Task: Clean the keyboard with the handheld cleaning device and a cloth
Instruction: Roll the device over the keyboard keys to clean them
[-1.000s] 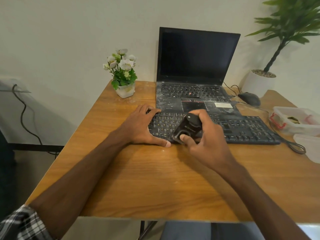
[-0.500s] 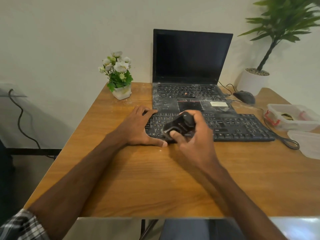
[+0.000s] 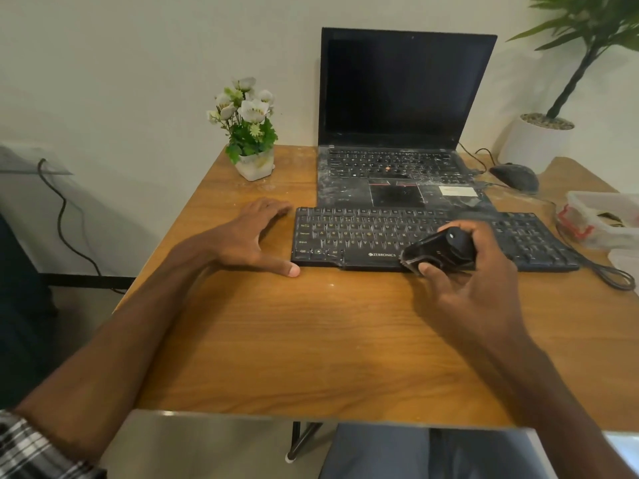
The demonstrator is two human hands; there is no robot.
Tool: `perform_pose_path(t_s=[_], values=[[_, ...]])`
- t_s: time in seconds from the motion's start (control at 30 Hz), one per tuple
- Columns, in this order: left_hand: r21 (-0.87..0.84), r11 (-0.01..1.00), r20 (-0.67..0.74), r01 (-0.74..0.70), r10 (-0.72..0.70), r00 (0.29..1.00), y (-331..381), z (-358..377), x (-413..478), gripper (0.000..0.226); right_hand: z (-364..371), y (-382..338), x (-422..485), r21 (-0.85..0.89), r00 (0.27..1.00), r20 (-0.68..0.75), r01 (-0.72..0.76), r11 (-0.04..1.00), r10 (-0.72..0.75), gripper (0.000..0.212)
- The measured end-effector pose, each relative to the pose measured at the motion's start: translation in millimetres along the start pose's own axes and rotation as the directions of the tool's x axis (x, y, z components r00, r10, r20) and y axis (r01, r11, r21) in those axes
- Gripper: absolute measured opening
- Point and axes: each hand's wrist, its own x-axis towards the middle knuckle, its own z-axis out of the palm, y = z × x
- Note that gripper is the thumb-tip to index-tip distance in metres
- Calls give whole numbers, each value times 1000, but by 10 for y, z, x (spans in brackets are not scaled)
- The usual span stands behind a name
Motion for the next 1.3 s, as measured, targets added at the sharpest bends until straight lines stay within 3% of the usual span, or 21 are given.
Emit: perform_pose_path(t_s=[0.17, 0.5, 0.7, 0.9, 1.07, 1.3], values=[[-25, 998, -12, -57, 57, 998, -18, 28, 45, 138, 73, -16, 5, -45, 999, 42, 37, 998, -35, 51], [-81, 994, -58, -74, 70, 996, 3, 61, 113, 138, 610, -418, -19, -20, 954, 265, 152, 988, -142, 51], [-95, 991, -31, -90, 87, 996, 23, 58, 74, 137, 572, -454, 121, 137, 985, 175, -23, 990, -1, 53], [-132, 989, 10, -62, 64, 998, 12, 41, 85, 141, 145, -273, 355, -52, 996, 76, -33, 998, 37, 55], [-129, 989, -23, -68, 66, 998, 7, 50, 89, 135, 324, -312, 279, -50, 982, 182, -33, 998, 42, 58], [-110, 992, -37, -64, 60, 997, 15, 64, 95, 138, 731, -486, 232, -53, 974, 215, 89, 995, -76, 57]])
